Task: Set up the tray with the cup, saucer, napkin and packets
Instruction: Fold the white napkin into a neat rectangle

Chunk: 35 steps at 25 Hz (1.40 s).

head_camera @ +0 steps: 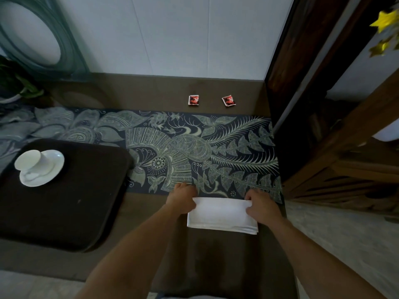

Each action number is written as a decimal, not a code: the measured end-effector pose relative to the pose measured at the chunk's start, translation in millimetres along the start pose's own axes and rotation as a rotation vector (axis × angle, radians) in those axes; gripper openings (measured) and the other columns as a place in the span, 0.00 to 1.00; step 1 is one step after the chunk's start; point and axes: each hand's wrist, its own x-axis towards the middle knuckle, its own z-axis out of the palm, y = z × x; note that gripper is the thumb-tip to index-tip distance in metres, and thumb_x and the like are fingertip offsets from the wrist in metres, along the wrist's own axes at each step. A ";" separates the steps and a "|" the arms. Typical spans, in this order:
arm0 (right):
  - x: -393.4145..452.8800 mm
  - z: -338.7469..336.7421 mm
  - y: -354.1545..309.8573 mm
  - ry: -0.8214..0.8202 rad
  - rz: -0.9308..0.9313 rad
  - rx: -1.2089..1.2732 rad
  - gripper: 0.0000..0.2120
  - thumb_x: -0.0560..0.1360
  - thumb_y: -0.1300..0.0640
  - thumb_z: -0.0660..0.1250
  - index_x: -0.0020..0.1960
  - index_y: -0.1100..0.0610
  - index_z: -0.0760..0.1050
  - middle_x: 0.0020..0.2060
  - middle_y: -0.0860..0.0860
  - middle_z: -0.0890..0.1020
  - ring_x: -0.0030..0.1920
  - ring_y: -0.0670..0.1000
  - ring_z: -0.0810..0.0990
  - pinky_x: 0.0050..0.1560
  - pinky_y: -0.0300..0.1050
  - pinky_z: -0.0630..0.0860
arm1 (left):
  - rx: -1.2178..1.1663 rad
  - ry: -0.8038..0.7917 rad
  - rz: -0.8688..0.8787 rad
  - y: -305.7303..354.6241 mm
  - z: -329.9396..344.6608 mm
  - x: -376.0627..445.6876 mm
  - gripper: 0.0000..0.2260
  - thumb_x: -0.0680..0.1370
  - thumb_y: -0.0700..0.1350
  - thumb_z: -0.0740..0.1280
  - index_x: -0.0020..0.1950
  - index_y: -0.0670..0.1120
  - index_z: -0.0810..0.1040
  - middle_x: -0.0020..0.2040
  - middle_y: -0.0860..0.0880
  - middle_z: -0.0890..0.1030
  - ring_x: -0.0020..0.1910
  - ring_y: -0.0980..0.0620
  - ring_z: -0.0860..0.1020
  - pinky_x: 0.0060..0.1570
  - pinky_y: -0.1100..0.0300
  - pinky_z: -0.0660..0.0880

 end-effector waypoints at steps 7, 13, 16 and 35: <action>-16.7 2.4 13.0 -0.008 0.214 0.719 0.10 0.71 0.65 0.72 0.50 0.56 0.77 0.52 0.56 0.81 0.50 0.55 0.79 0.52 0.52 0.77 | -0.560 0.023 -0.104 -8.6 4.9 -22.4 0.12 0.77 0.37 0.61 0.60 0.46 0.71 0.54 0.46 0.76 0.54 0.46 0.75 0.52 0.54 0.73; -44.4 3.2 -31.9 0.116 0.166 1.067 0.10 0.74 0.60 0.71 0.53 0.51 0.76 0.53 0.53 0.80 0.53 0.55 0.79 0.48 0.54 0.80 | -1.180 0.069 -0.204 -38.5 -13.7 -48.1 0.07 0.80 0.42 0.63 0.58 0.47 0.72 0.57 0.43 0.76 0.54 0.44 0.77 0.49 0.49 0.78; -47.4 4.2 -76.8 0.211 0.025 0.915 0.10 0.75 0.53 0.69 0.55 0.47 0.73 0.53 0.49 0.78 0.52 0.50 0.77 0.49 0.51 0.77 | -1.287 0.135 -0.093 -74.5 -29.9 -69.0 0.03 0.81 0.44 0.63 0.53 0.51 0.72 0.55 0.44 0.76 0.50 0.46 0.78 0.38 0.57 0.78; -53.5 142.9 -393.4 0.013 0.013 1.007 0.24 0.70 0.69 0.70 0.59 0.46 0.72 0.55 0.50 0.77 0.52 0.51 0.79 0.35 0.40 0.80 | -1.109 0.284 -0.202 -399.1 -105.0 -145.1 0.02 0.81 0.53 0.61 0.52 0.60 0.72 0.52 0.50 0.77 0.49 0.52 0.76 0.44 0.57 0.73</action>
